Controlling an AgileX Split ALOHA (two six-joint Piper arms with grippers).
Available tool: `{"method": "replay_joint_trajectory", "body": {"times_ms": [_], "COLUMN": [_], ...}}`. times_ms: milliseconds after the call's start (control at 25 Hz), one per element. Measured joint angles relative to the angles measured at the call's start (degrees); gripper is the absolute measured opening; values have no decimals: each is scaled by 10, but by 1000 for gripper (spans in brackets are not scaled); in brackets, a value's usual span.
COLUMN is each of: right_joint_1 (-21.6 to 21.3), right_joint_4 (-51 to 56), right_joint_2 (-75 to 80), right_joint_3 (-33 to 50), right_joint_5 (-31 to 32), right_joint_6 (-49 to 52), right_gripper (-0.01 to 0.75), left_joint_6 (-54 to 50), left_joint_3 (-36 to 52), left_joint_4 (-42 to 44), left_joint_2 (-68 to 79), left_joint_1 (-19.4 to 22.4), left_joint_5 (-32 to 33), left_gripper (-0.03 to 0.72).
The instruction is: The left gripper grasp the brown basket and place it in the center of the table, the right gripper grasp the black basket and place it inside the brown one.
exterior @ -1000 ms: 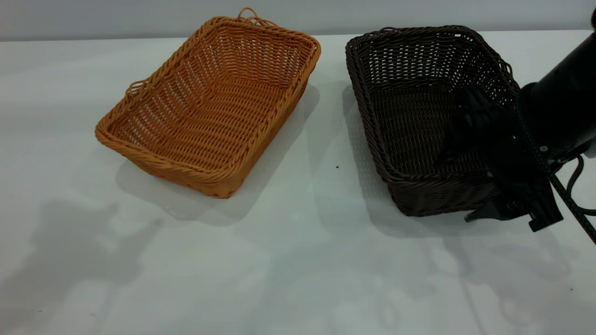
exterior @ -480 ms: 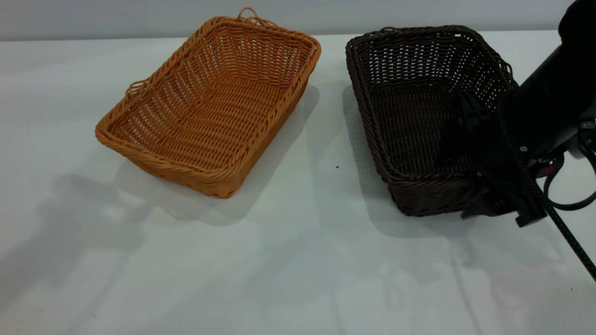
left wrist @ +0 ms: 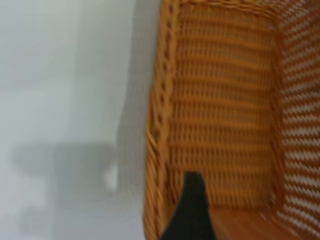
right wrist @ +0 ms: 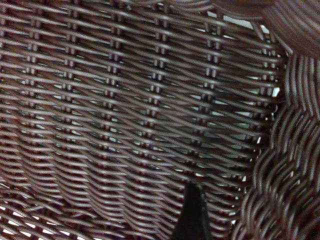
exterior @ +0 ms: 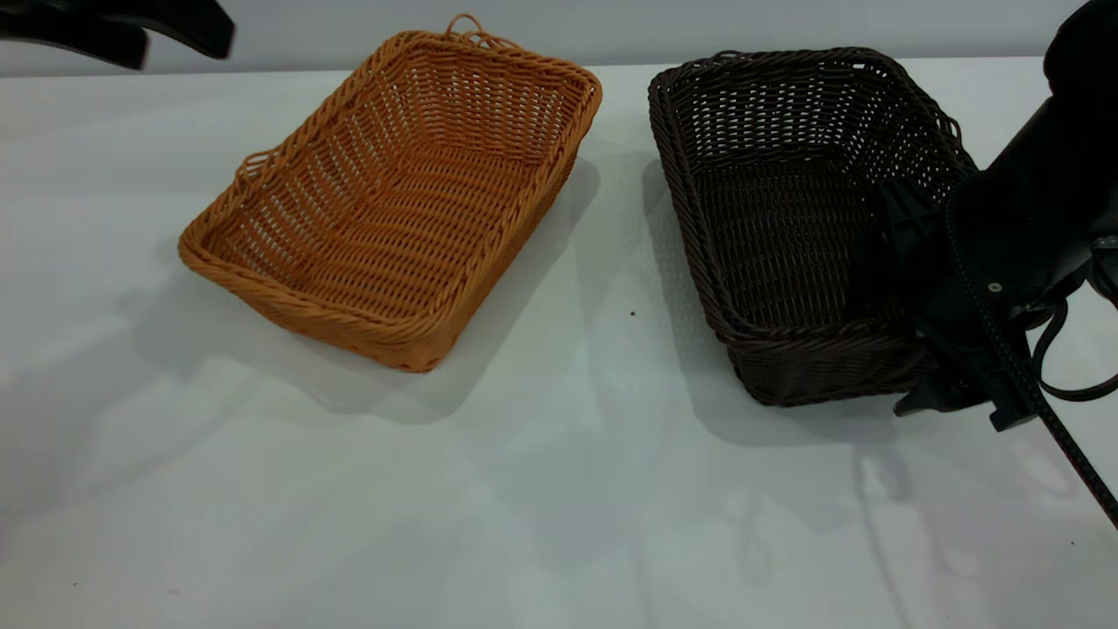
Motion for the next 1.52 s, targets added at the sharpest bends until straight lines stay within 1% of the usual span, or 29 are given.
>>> {"method": "replay_joint_trajectory", "body": {"times_ms": [120, 240, 320, 440, 520, 600, 840, 960, 1200, 1400, 1520], "right_joint_1": [0, 0, 0, 0, 0, 0, 0, 0, 0, 0, 0], "right_joint_4": [0, 0, 0, 0, 0, 0, 0, 0, 0, 0, 0], "right_joint_2": [0, 0, 0, 0, 0, 0, 0, 0, 1, 23, 25], "right_joint_3": [0, 0, 0, 0, 0, 0, 0, 0, 0, 0, 0], "right_joint_5": [2, 6, 7, 8, 8, 8, 8, 9, 9, 14, 10], "right_joint_6": [0, -1, -2, -2, -2, -2, -5, -8, -16, -19, -20], "right_gripper": [542, 542, 542, 542, 542, 542, 542, 542, 542, 533, 517], "left_joint_6": [-7, -38, -72, -142, -182, -200, -192, -187, -185, -185, -185], "left_joint_3": [-60, -124, -166, -214, -238, -256, -266, -266, -267, -272, -272], "left_joint_4": [17, 50, 90, 175, 216, 237, 244, 244, 236, 218, 217], "left_joint_2": [68, 127, 159, 197, 215, 227, 246, 262, 311, 340, 341], "left_joint_1": [0, 0, 0, 0, 0, -1, -23, -36, -52, -63, -63], "left_joint_5": [5, 33, 57, 74, 82, 85, 82, 66, 10, 2, -1], "left_gripper": [568, 559, 557, 557, 557, 557, 557, 557, 557, 557, 554]}}
